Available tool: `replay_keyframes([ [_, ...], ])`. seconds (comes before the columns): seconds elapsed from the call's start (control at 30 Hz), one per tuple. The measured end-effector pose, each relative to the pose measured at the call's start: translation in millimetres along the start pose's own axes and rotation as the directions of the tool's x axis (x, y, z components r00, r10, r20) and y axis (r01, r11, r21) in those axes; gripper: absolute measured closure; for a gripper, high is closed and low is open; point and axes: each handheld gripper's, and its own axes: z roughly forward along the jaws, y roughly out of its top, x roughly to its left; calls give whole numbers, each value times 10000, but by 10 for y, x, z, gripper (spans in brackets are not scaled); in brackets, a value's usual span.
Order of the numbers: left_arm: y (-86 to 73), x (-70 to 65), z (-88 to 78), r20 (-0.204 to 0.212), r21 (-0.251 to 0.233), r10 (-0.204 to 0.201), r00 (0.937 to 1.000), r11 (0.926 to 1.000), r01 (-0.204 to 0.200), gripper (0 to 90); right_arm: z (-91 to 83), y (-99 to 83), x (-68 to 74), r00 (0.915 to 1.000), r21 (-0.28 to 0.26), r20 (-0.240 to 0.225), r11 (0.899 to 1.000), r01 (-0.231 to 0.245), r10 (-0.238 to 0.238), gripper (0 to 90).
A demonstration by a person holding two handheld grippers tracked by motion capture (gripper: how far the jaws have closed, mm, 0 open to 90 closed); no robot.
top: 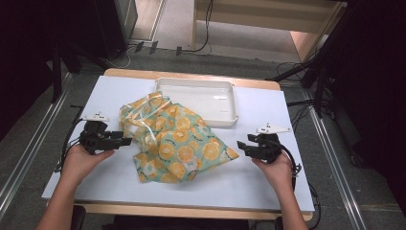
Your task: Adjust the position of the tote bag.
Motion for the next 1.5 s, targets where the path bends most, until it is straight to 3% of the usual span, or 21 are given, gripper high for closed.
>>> replay_keyframes([
  [0.33,0,21,-37,116,-147,20,9999,9999,-18,374,-31,39,25,9996,-299,-182,9993,223,-229,471],
  [0.67,-7,7,-62,136,-141,7,9999,9999,-5,364,-22,59,-5,9984,-376,-562,9993,75,-96,489],
  [1.13,-26,-14,-92,125,-189,103,9999,9998,-101,356,17,74,-7,9984,-277,-536,9995,158,-173,478],
  [1.5,-24,-27,-109,221,-167,-64,9997,9998,68,341,39,76,-27,9981,-214,-595,9997,128,-141,475],
])
